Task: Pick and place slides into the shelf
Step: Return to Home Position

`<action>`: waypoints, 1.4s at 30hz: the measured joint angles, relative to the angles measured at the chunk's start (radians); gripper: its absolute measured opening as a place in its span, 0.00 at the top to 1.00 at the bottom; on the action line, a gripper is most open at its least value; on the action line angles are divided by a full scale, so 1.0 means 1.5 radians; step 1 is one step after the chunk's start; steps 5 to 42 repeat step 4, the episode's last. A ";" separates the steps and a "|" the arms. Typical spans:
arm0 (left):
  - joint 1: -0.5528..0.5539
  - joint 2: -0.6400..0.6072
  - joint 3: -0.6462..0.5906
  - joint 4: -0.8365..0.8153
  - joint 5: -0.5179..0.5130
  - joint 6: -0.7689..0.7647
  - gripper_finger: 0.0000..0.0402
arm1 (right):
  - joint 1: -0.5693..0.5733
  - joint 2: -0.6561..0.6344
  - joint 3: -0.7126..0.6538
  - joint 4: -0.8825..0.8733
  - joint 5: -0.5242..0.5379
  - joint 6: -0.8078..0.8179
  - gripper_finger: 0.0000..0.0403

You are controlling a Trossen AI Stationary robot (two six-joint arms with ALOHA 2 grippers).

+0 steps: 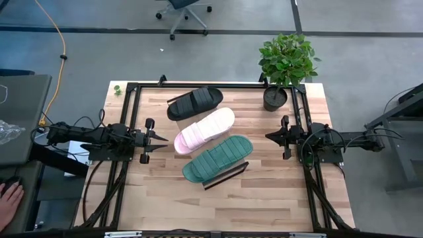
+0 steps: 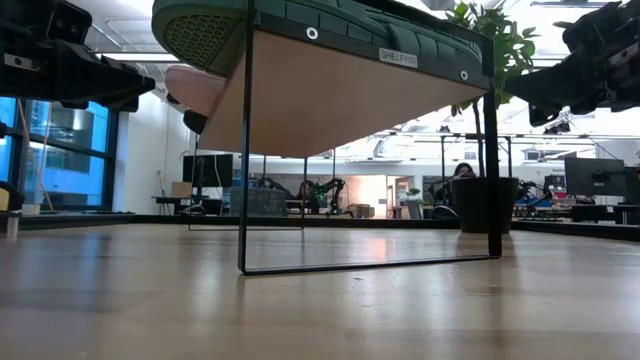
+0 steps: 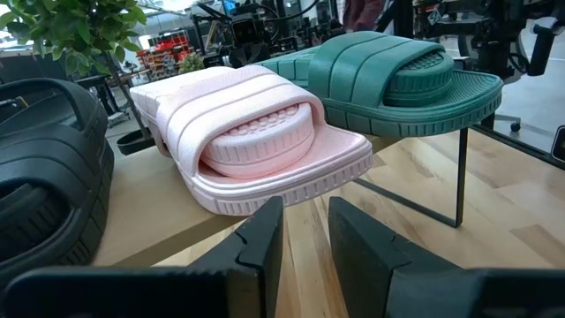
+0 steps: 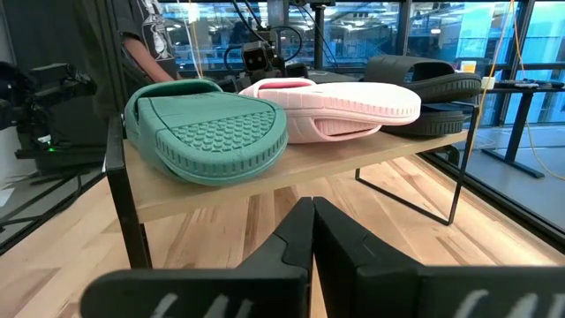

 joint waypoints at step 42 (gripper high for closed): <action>0.000 0.000 0.000 0.000 0.000 0.000 0.79 | 0.000 0.000 0.000 0.000 0.000 0.000 1.00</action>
